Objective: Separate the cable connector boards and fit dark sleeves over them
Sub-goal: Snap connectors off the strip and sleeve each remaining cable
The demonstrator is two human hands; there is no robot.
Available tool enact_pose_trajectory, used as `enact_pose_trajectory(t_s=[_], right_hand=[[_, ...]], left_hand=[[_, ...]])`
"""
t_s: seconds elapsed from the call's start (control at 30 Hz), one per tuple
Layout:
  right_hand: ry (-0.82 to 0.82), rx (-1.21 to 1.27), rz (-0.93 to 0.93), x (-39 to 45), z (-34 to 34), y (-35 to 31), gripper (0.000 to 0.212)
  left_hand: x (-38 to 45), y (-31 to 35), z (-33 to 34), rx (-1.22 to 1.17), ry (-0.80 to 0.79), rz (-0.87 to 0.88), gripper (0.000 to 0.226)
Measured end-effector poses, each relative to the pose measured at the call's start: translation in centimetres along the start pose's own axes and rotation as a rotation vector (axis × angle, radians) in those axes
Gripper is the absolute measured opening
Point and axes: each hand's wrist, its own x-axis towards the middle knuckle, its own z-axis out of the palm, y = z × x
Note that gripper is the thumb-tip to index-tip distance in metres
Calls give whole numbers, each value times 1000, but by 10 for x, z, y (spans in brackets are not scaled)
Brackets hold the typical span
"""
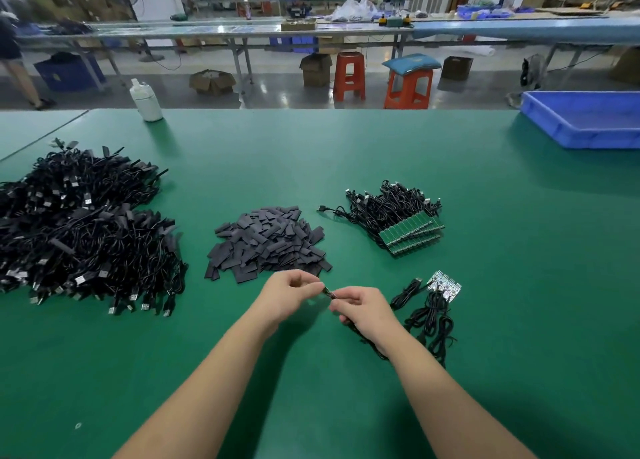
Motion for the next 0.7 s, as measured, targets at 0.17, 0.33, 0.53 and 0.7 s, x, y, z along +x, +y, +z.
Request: enact_pose_trajectory(t_s=[0.17,0.33,0.53,0.7], right_hand=[[27,92,31,8,-10,11,20],[-69,28,12,9,-12,14,14],[-129,13,32,10,-17,16,19],[-126,-44,29,11,-15,17,21]], left_hand=[[19,-34,-55,676,426,102,19],[34,-65,-79,751,382,-36,32],[38,-70,-80,646,428,-41,11],[30,-58,-72,675,344,68,14]])
